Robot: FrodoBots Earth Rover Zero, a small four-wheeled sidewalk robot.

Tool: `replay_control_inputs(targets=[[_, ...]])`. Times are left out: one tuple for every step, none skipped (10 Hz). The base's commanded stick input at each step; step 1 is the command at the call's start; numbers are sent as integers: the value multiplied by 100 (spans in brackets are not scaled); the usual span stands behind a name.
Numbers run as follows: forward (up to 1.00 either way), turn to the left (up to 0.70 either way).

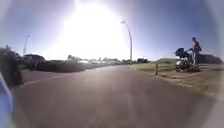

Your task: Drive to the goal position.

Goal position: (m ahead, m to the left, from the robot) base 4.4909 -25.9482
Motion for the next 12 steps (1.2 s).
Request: replay_control_inputs(targets=[[70,0],[68,0],[41,0],[0,0],[0,0],[0,0],[0,-4],[0,-14],[0,-50],[0,-70],[0,-70],[0,-70]])
